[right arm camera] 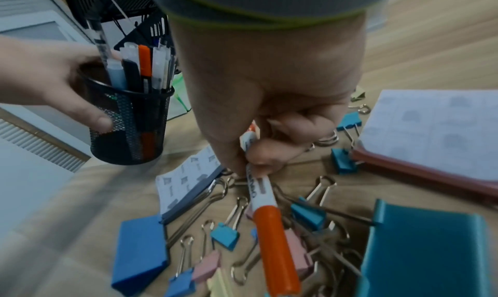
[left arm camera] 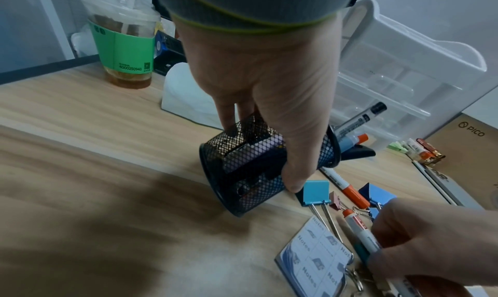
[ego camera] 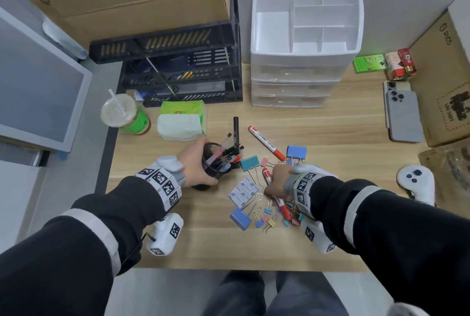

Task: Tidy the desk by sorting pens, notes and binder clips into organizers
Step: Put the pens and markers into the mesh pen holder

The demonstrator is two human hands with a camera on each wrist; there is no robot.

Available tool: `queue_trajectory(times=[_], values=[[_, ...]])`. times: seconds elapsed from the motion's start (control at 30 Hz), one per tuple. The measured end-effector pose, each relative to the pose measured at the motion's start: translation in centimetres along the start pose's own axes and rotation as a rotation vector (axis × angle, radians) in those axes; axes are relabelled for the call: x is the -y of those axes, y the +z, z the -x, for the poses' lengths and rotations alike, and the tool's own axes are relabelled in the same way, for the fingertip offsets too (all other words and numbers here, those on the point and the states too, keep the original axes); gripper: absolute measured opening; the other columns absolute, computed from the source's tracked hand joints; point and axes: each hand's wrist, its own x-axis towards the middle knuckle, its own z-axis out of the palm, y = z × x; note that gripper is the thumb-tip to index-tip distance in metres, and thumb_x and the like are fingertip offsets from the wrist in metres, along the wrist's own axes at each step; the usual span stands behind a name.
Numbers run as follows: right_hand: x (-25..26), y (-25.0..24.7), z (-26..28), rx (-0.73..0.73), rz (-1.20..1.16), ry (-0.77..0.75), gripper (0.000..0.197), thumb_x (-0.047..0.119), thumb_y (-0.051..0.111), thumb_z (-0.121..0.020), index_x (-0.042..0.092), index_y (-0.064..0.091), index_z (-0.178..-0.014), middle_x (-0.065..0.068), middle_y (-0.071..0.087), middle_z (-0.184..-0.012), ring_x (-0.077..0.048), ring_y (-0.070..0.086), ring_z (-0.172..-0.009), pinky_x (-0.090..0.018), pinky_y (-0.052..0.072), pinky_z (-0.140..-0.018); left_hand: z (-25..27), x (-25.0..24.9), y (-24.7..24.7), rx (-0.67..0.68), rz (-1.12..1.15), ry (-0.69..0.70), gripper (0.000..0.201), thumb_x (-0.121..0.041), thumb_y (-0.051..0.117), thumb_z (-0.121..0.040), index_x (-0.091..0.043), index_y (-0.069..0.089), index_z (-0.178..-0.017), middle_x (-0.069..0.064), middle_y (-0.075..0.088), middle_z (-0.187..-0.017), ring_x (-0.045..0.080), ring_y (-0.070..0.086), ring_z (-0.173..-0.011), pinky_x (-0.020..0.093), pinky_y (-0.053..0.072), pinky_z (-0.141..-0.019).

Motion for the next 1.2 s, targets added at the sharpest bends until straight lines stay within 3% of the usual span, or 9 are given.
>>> queue_trajectory(times=[0.1, 0.23, 0.37, 0.53, 0.67, 0.77, 0.87, 1.07, 1.2], values=[[-0.4, -1.6, -0.3, -0.008, -0.037, 0.012, 0.039, 0.056, 0.054, -0.077, 0.020, 0.069, -0.077, 0.003, 0.072, -0.075, -0.016, 0.071, -0.074, -0.033, 0.059, -0.075, -0.3, 0.1, -0.6, 0.002, 0.014, -0.015, 0.102, -0.042, 0.095, -0.046, -0.016, 0.040, -0.128, 0.000, 0.060, -0.109, 0.021, 0.062, -0.095, 0.041, 0.055, -0.084], [-0.4, -5.8, -1.0, -0.222, -0.186, -0.055, 0.037, 0.045, 0.041, -0.100, 0.014, 0.058, -0.087, -0.004, 0.063, -0.080, -0.021, 0.060, -0.069, -0.029, 0.046, -0.062, -0.7, 0.5, -1.5, -0.016, 0.040, -0.028, 0.100, -0.042, 0.095, -0.046, -0.018, 0.040, -0.126, 0.000, 0.062, -0.107, 0.021, 0.064, -0.092, 0.041, 0.056, -0.082], [-0.3, -8.3, -2.8, -0.323, -0.169, -0.077, 0.015, 0.029, 0.048, -0.090, 0.016, 0.052, -0.095, -0.006, 0.066, -0.090, -0.026, 0.062, -0.079, -0.035, 0.052, -0.075, -0.9, 0.9, -1.7, -0.029, 0.062, -0.038, 0.102, -0.041, 0.097, -0.047, -0.016, 0.040, -0.129, 0.002, 0.062, -0.111, 0.021, 0.063, -0.096, 0.040, 0.055, -0.085], [1.4, -7.8, -4.4, -0.327, -0.053, -0.024, 0.033, 0.036, 0.066, -0.075, 0.021, 0.045, -0.095, 0.000, 0.061, -0.082, -0.019, 0.061, -0.068, -0.040, 0.059, -0.070, -1.3, 1.2, -1.5, -0.012, 0.064, -0.041, 0.103, -0.043, 0.096, -0.047, -0.017, 0.040, -0.129, 0.000, 0.061, -0.112, 0.021, 0.063, -0.097, 0.039, 0.055, -0.085], [2.2, -7.3, -5.5, -0.338, -0.058, 0.067, 0.036, 0.029, 0.070, -0.076, 0.016, 0.046, -0.098, 0.000, 0.060, -0.078, -0.019, 0.059, -0.064, -0.037, 0.058, -0.070, -1.4, 1.5, -1.5, -0.006, 0.086, -0.048, 0.105, -0.041, 0.096, -0.047, -0.017, 0.039, -0.132, 0.001, 0.061, -0.114, 0.021, 0.062, -0.100, 0.040, 0.054, -0.087], [2.9, -7.8, -5.6, -0.401, -0.090, 0.018, 0.022, 0.039, 0.055, -0.082, 0.018, 0.051, -0.087, 0.001, 0.057, -0.073, -0.016, 0.058, -0.062, -0.030, 0.051, -0.061, -1.3, 1.9, -1.5, -0.009, 0.119, -0.049, 0.107, -0.041, 0.096, -0.047, -0.018, 0.039, -0.135, 0.000, 0.061, -0.117, 0.020, 0.063, -0.104, 0.040, 0.054, -0.090], [4.1, -8.2, -6.0, -0.432, -0.153, -0.044, 0.026, 0.045, 0.045, -0.080, 0.022, 0.054, -0.089, 0.002, 0.060, -0.074, -0.018, 0.061, -0.065, -0.032, 0.055, -0.067, -1.2, 2.0, -1.7, -0.005, 0.147, -0.052, 0.103, -0.038, 0.096, -0.048, -0.019, 0.040, -0.133, -0.002, 0.061, -0.116, 0.018, 0.062, -0.103, 0.037, 0.054, -0.090], [7.9, -7.5, -7.3, -0.397, -0.246, -0.059, 0.020, 0.031, 0.051, -0.088, 0.019, 0.044, -0.102, -0.003, 0.061, -0.086, -0.027, 0.064, -0.076, -0.042, 0.057, -0.078, -0.8, 2.2, -1.2, -0.035, 0.177, -0.075, 0.093, -0.032, 0.097, -0.052, -0.020, 0.041, -0.125, -0.004, 0.059, -0.108, 0.016, 0.060, -0.096, 0.029, 0.049, -0.080], [8.7, -6.6, -7.7, -0.347, -0.222, -0.019, 0.032, 0.042, 0.064, -0.091, 0.015, 0.048, -0.094, -0.003, 0.061, -0.086, -0.023, 0.062, -0.074, -0.038, 0.058, -0.077, -0.2, 2.4, -0.4, -0.039, 0.202, -0.085, 0.097, -0.033, 0.097, -0.050, -0.016, 0.042, -0.129, -0.001, 0.062, -0.110, 0.019, 0.063, -0.098, 0.035, 0.053, -0.085]])
